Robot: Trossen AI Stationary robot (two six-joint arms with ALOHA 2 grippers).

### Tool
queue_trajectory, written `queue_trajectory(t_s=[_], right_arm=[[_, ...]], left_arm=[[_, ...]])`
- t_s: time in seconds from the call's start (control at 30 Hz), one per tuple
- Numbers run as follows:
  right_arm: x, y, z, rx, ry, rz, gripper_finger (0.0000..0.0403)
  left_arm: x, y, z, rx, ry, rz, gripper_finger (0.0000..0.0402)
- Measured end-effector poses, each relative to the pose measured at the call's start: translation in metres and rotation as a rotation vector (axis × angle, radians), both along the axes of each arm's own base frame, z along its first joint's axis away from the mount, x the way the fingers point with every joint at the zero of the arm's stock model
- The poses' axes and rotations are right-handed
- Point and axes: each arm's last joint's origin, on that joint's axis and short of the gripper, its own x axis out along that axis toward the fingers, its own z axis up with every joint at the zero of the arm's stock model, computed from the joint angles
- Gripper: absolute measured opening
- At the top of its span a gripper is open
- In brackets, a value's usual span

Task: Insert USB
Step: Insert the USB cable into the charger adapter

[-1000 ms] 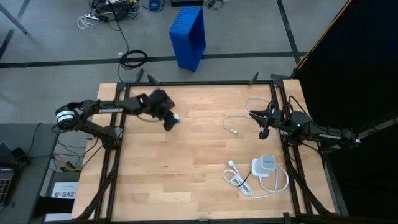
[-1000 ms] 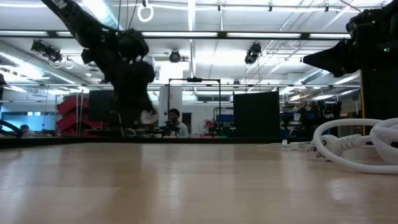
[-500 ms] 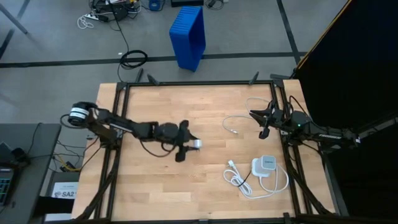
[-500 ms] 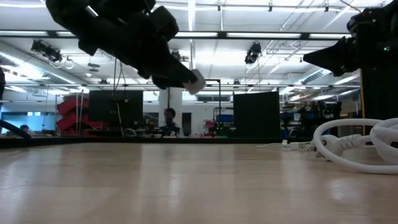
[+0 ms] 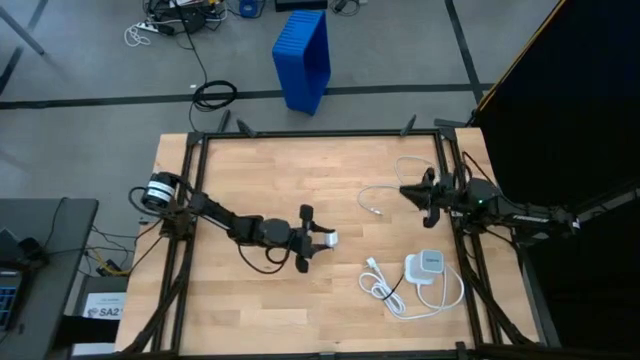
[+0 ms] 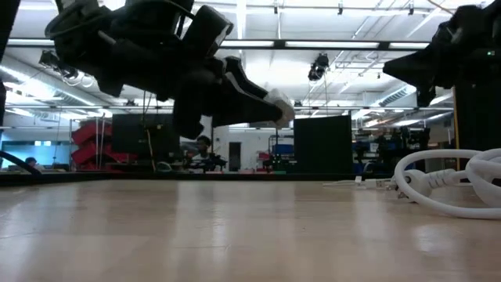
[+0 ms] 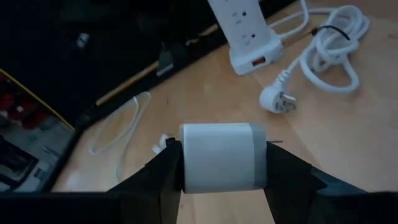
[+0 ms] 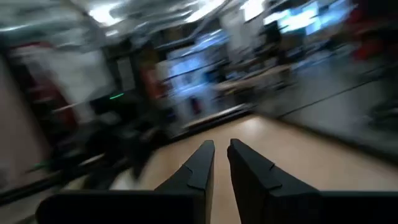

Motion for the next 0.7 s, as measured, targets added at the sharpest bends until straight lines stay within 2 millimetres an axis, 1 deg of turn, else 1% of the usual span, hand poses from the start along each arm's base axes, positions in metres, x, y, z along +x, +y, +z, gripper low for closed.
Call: queue_trajectory(t_s=[0.07,0.13,0.23,0.47,0.57,0.63,0.7], right_arm=[[0.002,0.003,-0.002,-0.001,0.021,0.076,0.0025],[0.003,0.006,-0.002,-0.015,0.031,0.105,0.0027],[0.004,0.006,0.001,-0.027,0.003,0.082,0.0032],[0.004,0.004,0.001,0.041,-0.007,0.036,0.0040],[0.006,0.004,-0.001,0.123,0.001,0.040,0.0040],[0.009,0.005,-0.004,0.168,0.039,0.051,0.0039],[0.013,0.008,-0.010,0.212,0.099,0.072,0.0040]], left_arm=[[0.002,0.000,0.002,-0.005,-0.030,0.000,0.0159],[0.003,-0.001,0.004,-0.009,-0.040,-0.007,0.0159],[0.004,-0.002,0.005,-0.014,-0.042,-0.033,0.0159],[0.004,-0.002,0.006,-0.007,-0.050,-0.040,0.0159],[0.004,-0.002,0.006,0.082,-0.049,-0.056,0.0159],[0.004,-0.004,0.007,0.144,-0.058,-0.069,0.0159],[0.004,-0.005,0.010,0.162,-0.084,-0.079,0.0159]])
